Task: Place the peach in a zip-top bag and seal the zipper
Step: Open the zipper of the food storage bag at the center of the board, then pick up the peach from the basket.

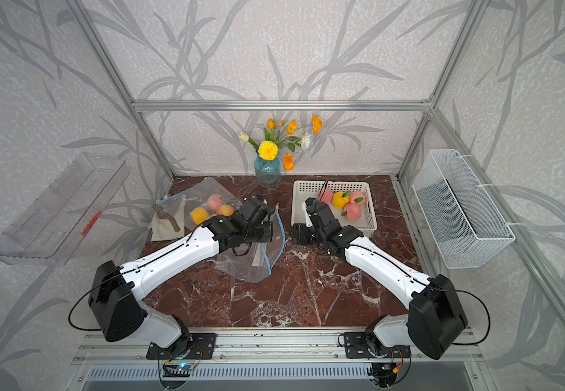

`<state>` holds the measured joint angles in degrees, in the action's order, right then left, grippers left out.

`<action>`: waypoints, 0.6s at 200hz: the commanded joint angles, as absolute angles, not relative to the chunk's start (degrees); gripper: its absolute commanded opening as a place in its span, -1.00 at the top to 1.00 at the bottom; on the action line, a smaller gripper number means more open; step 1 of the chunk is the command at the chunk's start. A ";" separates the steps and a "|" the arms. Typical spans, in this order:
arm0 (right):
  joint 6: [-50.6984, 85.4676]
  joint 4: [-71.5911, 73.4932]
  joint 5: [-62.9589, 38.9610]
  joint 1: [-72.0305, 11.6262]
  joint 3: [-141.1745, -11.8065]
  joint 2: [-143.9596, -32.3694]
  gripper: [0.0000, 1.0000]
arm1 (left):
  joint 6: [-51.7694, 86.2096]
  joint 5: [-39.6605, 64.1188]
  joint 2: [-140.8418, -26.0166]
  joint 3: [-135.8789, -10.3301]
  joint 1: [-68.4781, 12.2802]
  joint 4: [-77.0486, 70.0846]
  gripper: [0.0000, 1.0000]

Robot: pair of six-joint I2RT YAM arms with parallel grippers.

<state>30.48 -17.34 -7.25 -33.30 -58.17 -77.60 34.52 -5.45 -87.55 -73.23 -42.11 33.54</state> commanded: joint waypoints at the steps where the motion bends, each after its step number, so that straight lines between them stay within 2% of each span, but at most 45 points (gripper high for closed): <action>1: 27.76 -16.56 -8.59 -28.42 -58.17 -73.90 -0.36 | 36.20 -0.78 -88.23 -72.10 -41.06 30.75 1.00; 25: 25.52 -18.39 -5.64 -22.35 -57.62 -72.81 -0.65 | 36.57 0.48 -88.42 -71.44 -40.44 30.08 1.00; 57: 22.20 -24.74 2.35 -17.05 -62.08 -78.20 -0.99 | 36.69 2.09 -88.59 -71.12 -39.99 29.73 1.00; 92: 18.18 -26.20 12.71 -13.60 -67.44 -87.32 -0.98 | 36.49 3.14 -88.48 -70.92 -39.84 29.77 1.00; 120: 15.73 -27.29 16.03 -11.33 -73.62 -96.20 -0.98 | 36.40 4.29 -88.38 -70.67 -39.68 29.86 1.00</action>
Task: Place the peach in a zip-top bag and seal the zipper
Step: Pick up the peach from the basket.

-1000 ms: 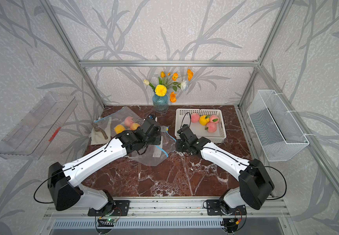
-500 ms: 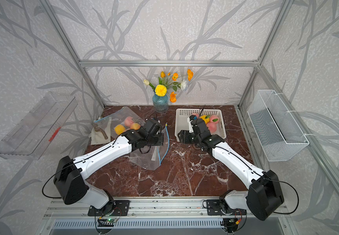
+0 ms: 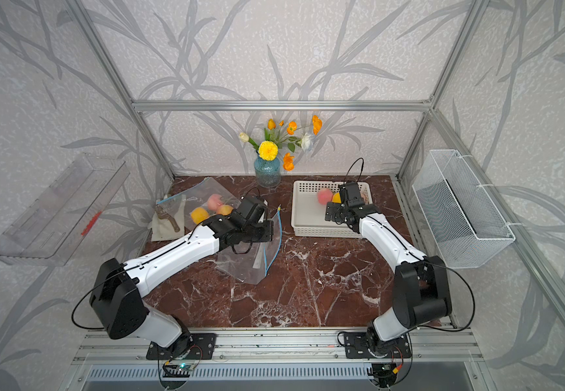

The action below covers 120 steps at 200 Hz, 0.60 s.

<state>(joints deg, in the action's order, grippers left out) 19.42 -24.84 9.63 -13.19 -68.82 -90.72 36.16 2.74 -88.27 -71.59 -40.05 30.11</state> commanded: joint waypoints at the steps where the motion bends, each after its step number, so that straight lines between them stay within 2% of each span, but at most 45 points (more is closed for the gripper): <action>1: 15.69 -27.27 15.97 -11.25 -73.81 -96.44 -0.98 | 36.39 4.30 -88.40 -70.67 -39.66 29.83 1.00; 61: 16.17 -32.21 19.06 -9.33 -84.89 -111.56 -0.99 | 37.64 5.96 -87.63 -68.84 -39.64 28.71 1.00; 120: 16.84 -34.40 19.42 -8.61 -92.85 -120.74 -0.96 | 38.06 7.12 -88.24 -68.94 -39.68 28.32 1.00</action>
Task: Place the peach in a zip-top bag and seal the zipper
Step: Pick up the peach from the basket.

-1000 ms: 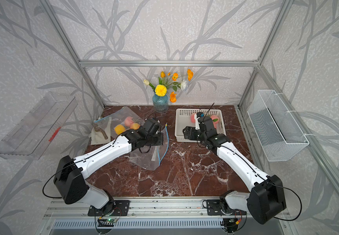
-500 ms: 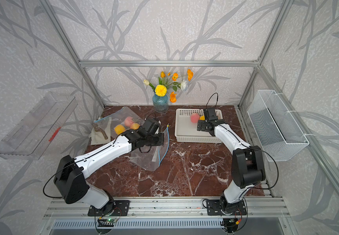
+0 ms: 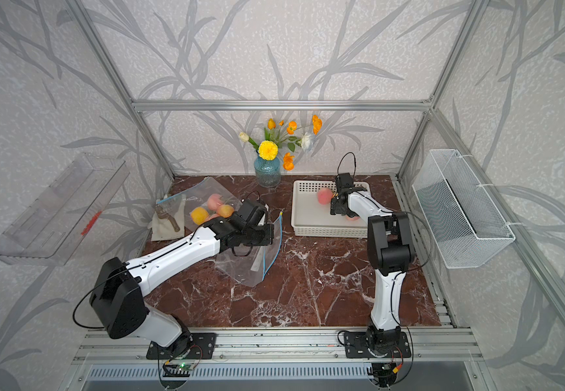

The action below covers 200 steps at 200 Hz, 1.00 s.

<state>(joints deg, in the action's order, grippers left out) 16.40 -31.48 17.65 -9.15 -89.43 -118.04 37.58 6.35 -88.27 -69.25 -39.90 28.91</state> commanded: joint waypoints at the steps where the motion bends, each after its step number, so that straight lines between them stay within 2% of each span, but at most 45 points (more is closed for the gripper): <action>1: 16.86 -34.43 19.51 -8.61 -92.88 -120.88 -0.96 | 38.06 7.12 -88.24 -68.97 -39.70 28.27 1.00; 27: 17.75 -36.16 20.44 -8.53 -95.40 -123.49 -0.88 | 38.30 7.19 -88.42 -68.90 -39.64 28.10 1.00; 90: 16.69 -37.34 17.81 -8.53 -97.34 -124.89 -0.83 | 38.32 7.51 -88.92 -68.62 -39.64 28.05 1.00; 118: 16.53 -38.47 18.10 -8.58 -97.39 -124.82 -0.54 | 38.32 7.43 -88.86 -68.47 -39.64 28.14 1.00; 142: 16.21 -38.02 16.88 -8.53 -94.52 -122.14 -0.37 | 38.54 7.20 -88.68 -68.35 -39.64 28.12 1.00; 200: 14.83 -32.86 6.53 -8.57 -83.66 -107.71 -0.20 | 39.46 2.56 -86.50 -67.02 -39.56 27.61 1.00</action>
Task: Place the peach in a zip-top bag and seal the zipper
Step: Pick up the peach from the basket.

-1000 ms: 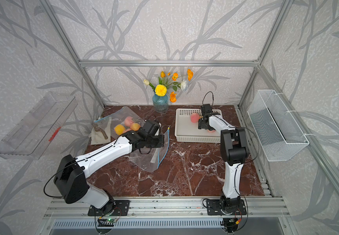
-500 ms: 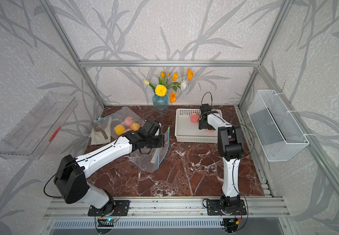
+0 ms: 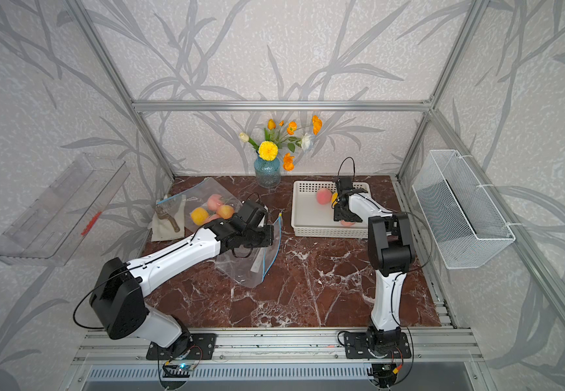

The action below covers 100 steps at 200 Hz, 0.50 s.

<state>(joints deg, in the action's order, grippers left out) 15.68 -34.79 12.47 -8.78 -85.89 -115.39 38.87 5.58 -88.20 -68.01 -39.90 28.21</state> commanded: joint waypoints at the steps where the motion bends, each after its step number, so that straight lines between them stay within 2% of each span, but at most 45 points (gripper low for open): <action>1: 14.80 -32.78 6.25 -8.55 -83.45 -107.34 -0.20 | 39.46 2.51 -86.49 -66.95 -39.56 27.61 1.00; 100: 20.47 -14.59 -32.83 -9.13 -63.17 -79.91 -0.21 | 40.48 4.31 -85.53 -67.06 -38.72 24.52 1.00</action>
